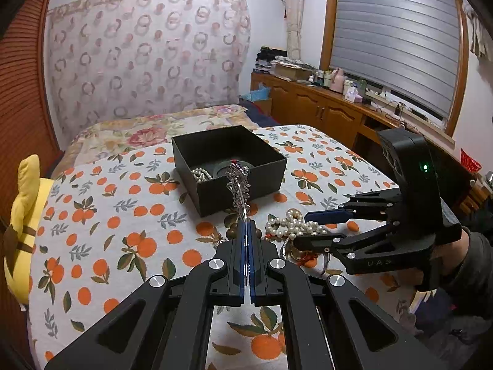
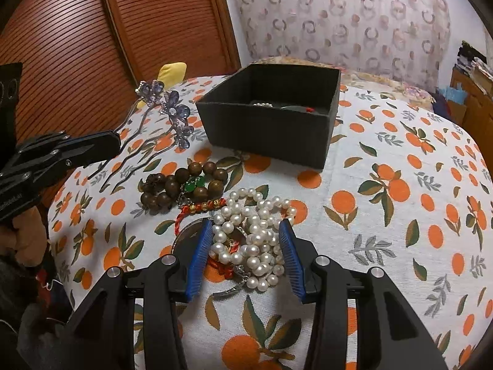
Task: Organize jewelry
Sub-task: 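Grasp a silver hairpin with the left tool while the right grasps a pearl strand, then carry the hairpin with the left tool while the right lowers the pearls into the box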
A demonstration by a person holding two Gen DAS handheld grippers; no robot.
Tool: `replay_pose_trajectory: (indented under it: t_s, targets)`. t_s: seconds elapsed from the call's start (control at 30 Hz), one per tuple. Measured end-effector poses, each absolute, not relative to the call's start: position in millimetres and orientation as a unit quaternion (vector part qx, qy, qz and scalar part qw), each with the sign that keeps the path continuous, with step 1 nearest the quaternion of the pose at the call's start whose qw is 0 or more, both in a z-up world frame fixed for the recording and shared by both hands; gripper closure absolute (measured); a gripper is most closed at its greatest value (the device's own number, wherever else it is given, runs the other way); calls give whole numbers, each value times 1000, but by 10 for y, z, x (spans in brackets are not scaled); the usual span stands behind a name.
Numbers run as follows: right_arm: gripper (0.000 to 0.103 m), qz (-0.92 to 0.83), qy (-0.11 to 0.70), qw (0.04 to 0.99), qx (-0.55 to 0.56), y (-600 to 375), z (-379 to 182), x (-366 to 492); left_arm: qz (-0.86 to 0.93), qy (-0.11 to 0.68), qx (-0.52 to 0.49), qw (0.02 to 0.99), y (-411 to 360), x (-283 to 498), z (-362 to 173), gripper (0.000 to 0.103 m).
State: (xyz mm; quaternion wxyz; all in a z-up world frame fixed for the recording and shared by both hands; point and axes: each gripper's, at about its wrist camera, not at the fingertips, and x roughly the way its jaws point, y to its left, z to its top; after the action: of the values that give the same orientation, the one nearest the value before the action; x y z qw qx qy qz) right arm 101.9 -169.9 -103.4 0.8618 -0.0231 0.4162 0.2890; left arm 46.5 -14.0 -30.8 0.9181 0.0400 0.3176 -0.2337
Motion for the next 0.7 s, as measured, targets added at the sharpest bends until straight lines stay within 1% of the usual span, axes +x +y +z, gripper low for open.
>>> replay_pose_trajectory:
  t_s: [0.1,0.13,0.17,0.43,0.7]
  targets:
    - [74,289,411,864,-21,-1717,-1009,984,-234,318,41,918,-138,466,-305,102]
    - [85,287,409,866,-21,-1727,-995,974,-234,317,41,918,-141,465,-309,102]
    - [87,285,407,867,-20,-1747,-979,963,-234,317,41,918,-140,466,-309,102]
    - [87,288,388,875,-20,-1826,-831,921,-227,313,37,922,-131,478,-307,102]
    - [87,287,344,894,-27,-1885,-413,927,-221,290,30,931,-129,523,-97,102]
